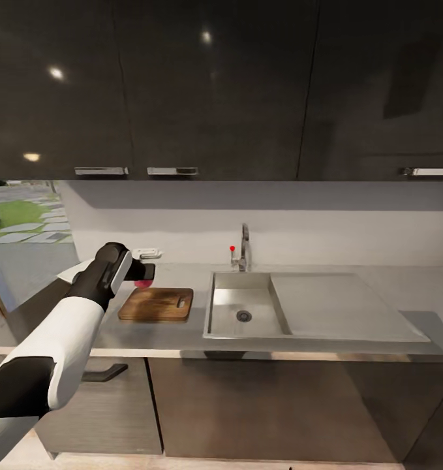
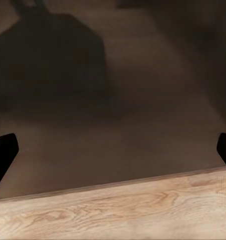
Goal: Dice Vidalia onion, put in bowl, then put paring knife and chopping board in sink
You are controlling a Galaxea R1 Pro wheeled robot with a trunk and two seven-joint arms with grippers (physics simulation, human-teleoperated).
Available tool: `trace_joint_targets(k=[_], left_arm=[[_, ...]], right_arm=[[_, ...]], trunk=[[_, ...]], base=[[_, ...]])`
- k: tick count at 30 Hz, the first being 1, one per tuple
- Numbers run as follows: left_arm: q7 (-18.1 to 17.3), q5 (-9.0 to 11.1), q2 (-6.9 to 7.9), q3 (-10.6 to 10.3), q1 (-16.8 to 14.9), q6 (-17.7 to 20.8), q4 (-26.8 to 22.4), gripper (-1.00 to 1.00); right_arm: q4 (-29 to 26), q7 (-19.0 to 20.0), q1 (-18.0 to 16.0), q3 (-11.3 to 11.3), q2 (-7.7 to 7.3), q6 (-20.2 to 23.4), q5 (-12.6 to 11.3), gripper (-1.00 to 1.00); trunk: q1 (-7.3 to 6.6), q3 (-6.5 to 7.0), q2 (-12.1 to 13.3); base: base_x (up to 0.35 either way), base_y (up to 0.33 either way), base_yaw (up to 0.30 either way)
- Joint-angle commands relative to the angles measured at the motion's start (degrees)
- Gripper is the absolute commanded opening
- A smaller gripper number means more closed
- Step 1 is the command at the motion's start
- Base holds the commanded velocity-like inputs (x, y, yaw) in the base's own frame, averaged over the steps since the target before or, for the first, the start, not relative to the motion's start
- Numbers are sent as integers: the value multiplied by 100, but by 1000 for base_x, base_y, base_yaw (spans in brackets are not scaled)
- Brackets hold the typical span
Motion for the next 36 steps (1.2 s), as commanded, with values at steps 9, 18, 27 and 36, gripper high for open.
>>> trace_joint_targets(k=[9, 18, 27, 36], left_arm=[[0, 14, -88, -17, -4, 12, 184, -100], [-7, 12, -260, -26, -4, 3, 306, -100], [-2, 12, -270, -20, -4, 0, 389, -100], [0, 4, -244, -19, -4, -8, 449, -100]], right_arm=[[3, -23, -5, 46, 1, -17, -40, 100], [3, -22, -5, 44, -4, -17, -40, 100], [3, -22, -5, 50, -4, -17, -40, 100], [3, -16, -5, 52, 1, -17, -40, 100]], trunk=[[1, -9, -7], [1, -9, -7], [1, -9, -7], [1, -9, -7]], base=[[0, 15, 0], [0, 0, 0], [0, 0, 0], [0, 0, 0]])
